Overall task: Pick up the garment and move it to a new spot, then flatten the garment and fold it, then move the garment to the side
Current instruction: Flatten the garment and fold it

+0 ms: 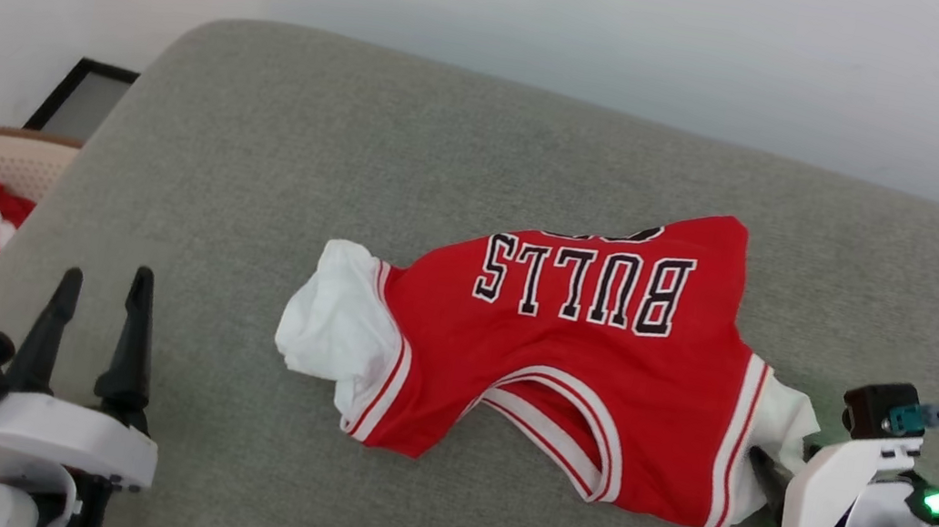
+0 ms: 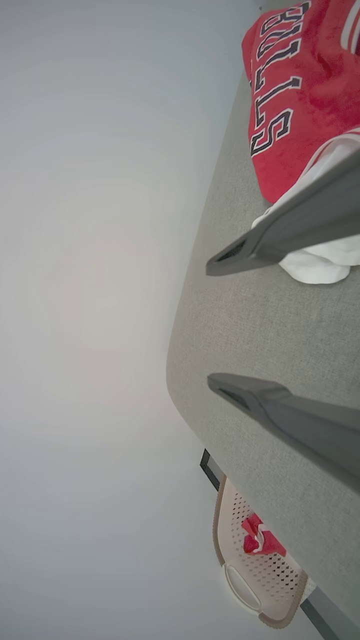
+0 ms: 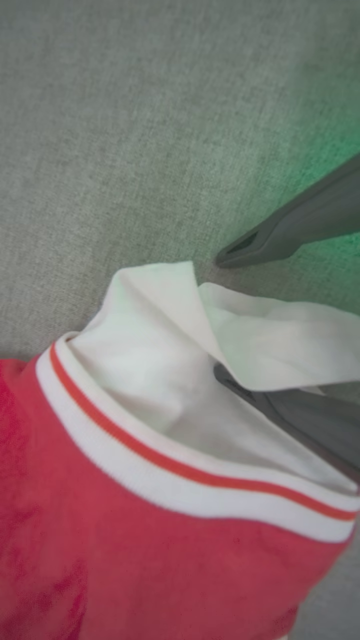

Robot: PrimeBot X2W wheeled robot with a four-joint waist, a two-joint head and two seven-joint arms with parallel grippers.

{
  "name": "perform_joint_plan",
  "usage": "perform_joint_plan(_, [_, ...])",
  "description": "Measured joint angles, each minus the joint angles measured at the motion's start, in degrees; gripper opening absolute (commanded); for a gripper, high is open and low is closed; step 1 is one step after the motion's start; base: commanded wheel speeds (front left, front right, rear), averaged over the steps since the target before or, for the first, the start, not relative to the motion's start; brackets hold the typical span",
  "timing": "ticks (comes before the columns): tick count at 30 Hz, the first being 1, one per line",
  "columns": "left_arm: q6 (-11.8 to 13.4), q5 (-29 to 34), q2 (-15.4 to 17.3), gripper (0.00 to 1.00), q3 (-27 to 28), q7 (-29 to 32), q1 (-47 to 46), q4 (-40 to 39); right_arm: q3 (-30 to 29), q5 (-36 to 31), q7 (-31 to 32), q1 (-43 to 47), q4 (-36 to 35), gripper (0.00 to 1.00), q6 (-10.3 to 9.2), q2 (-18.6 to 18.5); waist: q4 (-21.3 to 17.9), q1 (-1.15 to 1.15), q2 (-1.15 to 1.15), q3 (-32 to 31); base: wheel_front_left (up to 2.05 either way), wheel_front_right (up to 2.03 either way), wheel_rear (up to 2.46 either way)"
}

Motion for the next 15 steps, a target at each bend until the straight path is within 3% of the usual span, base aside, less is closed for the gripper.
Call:
perform_joint_plan(1, [-0.7,0.6,-0.7,1.00,0.6,-0.1,0.2,0.5,0.5,0.0,0.5,-0.8,0.7,0.32,-0.01,-0.1,0.3,0.00,0.00,0.3,0.00,0.00,0.00])
perform_joint_plan(2, [-1.3,1.4,-1.3,1.00,1.2,-0.1,0.3,0.9,1.1,0.1,0.5,-1.4,1.0,0.00,-0.01,-0.3,0.6,0.00,0.00,0.5,0.00,0.00,0.00])
perform_joint_plan(11, [-5.9,6.0,-6.2,1.00,7.7,-0.1,0.7,3.7,3.3,2.0,0.1,-4.0,2.8,0.00,0.09,-2.4,1.0,0.00,0.00,1.0,0.00,0.00,0.00])
perform_joint_plan(15, [-7.4,7.5,-7.5,1.00,10.3,-0.1,0.9,4.2,2.4,2.6,0.2,-4.2,2.6,0.00,0.08,-5.8,0.4,0.00,0.00,0.7,0.00,0.00,0.00])
